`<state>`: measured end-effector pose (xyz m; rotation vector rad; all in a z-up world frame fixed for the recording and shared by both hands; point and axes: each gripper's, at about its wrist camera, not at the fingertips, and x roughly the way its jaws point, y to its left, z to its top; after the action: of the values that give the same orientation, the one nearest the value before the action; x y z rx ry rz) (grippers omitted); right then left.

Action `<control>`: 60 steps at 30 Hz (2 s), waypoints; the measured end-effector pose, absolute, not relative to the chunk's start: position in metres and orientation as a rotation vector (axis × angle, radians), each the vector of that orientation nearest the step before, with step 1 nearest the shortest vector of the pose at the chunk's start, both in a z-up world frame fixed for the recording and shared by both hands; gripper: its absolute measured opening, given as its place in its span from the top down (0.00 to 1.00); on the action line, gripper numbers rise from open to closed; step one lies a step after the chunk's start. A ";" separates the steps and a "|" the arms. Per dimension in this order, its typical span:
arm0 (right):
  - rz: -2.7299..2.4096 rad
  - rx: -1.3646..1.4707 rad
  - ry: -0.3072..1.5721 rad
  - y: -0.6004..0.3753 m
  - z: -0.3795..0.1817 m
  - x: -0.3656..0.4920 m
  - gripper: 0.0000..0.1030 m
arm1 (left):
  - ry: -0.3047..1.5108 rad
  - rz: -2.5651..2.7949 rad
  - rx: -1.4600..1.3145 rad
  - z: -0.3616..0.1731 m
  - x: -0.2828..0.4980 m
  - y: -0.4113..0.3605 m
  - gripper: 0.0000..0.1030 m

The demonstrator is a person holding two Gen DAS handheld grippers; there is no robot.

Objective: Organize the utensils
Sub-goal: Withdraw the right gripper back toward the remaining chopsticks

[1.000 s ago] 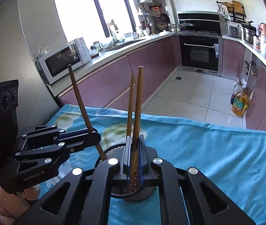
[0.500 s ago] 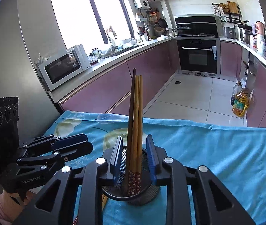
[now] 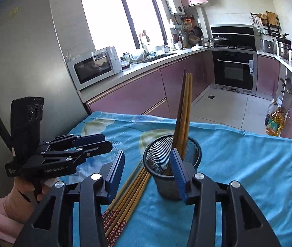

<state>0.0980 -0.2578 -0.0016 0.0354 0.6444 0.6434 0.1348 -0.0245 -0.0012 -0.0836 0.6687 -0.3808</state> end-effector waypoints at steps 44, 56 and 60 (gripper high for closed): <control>0.548 -0.081 0.879 -0.206 -0.108 0.071 0.56 | 0.898 -0.317 0.006 -0.106 0.103 -0.033 0.61; 0.525 -0.089 0.884 -0.206 -0.108 0.073 0.58 | 0.902 -0.307 0.030 -0.108 0.106 -0.036 0.63; 0.509 -0.107 0.886 -0.204 -0.108 0.073 0.61 | 0.906 -0.302 0.025 -0.107 0.106 -0.033 0.69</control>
<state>0.0726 -0.2042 -0.1076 -0.1065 0.8859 0.5091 0.1064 -0.0326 -0.1075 0.0250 0.9057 -0.3019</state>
